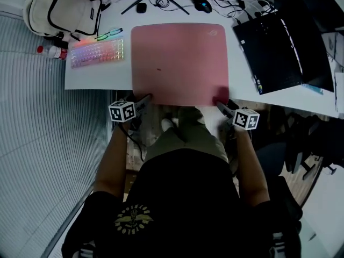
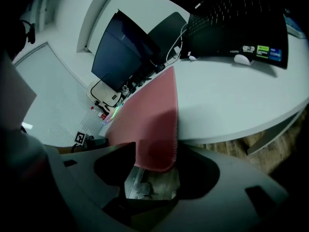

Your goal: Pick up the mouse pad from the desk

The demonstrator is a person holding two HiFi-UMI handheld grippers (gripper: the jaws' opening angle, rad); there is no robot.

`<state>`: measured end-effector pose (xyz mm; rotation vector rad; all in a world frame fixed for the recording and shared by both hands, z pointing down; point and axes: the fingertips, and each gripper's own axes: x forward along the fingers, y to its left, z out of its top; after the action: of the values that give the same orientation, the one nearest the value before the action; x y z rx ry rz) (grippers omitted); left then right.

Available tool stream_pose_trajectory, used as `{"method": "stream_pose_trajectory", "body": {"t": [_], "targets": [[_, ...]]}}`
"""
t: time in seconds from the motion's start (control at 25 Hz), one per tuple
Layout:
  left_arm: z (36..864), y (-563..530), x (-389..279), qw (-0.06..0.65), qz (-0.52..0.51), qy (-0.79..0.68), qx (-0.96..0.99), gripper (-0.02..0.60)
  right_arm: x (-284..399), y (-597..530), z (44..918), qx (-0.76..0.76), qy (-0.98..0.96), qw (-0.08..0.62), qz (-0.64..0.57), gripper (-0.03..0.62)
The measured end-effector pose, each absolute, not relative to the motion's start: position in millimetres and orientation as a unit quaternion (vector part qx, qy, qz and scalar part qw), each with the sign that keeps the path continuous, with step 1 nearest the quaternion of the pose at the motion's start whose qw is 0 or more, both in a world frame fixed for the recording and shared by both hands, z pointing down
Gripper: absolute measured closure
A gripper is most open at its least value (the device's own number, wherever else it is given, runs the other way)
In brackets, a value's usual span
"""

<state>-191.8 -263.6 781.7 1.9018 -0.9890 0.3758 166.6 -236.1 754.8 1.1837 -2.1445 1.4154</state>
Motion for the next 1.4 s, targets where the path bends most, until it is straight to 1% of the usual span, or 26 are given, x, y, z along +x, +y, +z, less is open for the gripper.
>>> {"method": "stream_pose_trajectory", "body": {"t": [0.04, 0.08, 0.12, 0.16, 0.24, 0.28, 0.32, 0.36, 0.4, 0.44, 0.52, 0.6, 0.72, 1.0, 1.12, 1.4], "targets": [[781.4, -261.4, -188.2, 0.465, 0.158, -0.394, 0.777, 0.247, 165.2, -237.6, 754.0, 0.417, -0.747, 0.157, 0.493, 0.340], [781.1, -258.9, -185.6, 0.462, 0.167, -0.388, 0.780, 0.247, 165.4, -238.7, 754.6, 0.424, -0.745, 0.159, 0.491, 0.365], [780.6, -256.7, -184.0, 0.460, 0.174, -0.385, 0.781, 0.247, 166.8, -239.0, 755.5, 0.431, -0.742, 0.159, 0.489, 0.398], [779.6, -255.0, -183.0, 0.462, 0.174, -0.384, 0.780, 0.247, 168.3, -238.9, 755.3, 0.437, -0.739, 0.157, 0.488, 0.458], [775.9, -253.3, -182.7, 0.472, 0.164, -0.386, 0.776, 0.253, 168.7, -239.7, 749.5, 0.443, -0.741, 0.154, 0.481, 0.512], [773.9, -252.6, -184.3, 0.474, 0.162, -0.390, 0.773, 0.272, 166.4, -241.2, 744.1, 0.442, -0.746, 0.154, 0.473, 0.562], [772.1, -251.9, -187.7, 0.473, 0.163, -0.398, 0.769, 0.310, 163.1, -242.8, 738.5, 0.441, -0.752, 0.158, 0.464, 0.576], [770.2, -251.7, -192.4, 0.471, 0.164, -0.409, 0.764, 0.374, 160.0, -244.1, 733.7, 0.440, -0.758, 0.165, 0.453, 0.577], [768.0, -251.7, -197.0, 0.469, 0.162, -0.420, 0.760, 0.460, 157.7, -244.7, 729.8, 0.438, -0.762, 0.175, 0.442, 0.577], [765.1, -251.8, -199.7, 0.468, 0.159, -0.429, 0.756, 0.506, 156.3, -244.9, 726.2, 0.438, -0.766, 0.186, 0.432, 0.577], [758.5, -251.3, -199.3, 0.462, 0.160, -0.441, 0.753, 0.544, 153.7, -245.8, 716.6, 0.440, -0.773, 0.199, 0.411, 0.579], [749.6, -251.0, -196.6, 0.442, 0.177, -0.450, 0.755, 0.557, 147.6, -248.8, 701.0, 0.441, -0.782, 0.202, 0.392, 0.579], [728.1, -251.1, -194.9, 0.401, 0.196, -0.469, 0.762, 0.560, 139.4, -255.3, 678.4, 0.447, -0.792, 0.197, 0.366, 0.579], [631.9, -280.2, -183.4, 0.295, 0.173, -0.486, 0.804, 0.560, 129.3, -277.0, 607.2, 0.479, -0.809, 0.180, 0.289, 0.579], [587.4, -298.8, -179.7, 0.259, 0.165, -0.490, 0.816, 0.560, 124.7, -286.7, 568.7, 0.484, -0.819, 0.160, 0.263, 0.579], [493.2, -322.1, -189.7, 0.209, 0.118, -0.514, 0.824, 0.560, 115.1, -303.0, 477.7, 0.489, -0.840, 0.092, 0.217, 0.579]]}}
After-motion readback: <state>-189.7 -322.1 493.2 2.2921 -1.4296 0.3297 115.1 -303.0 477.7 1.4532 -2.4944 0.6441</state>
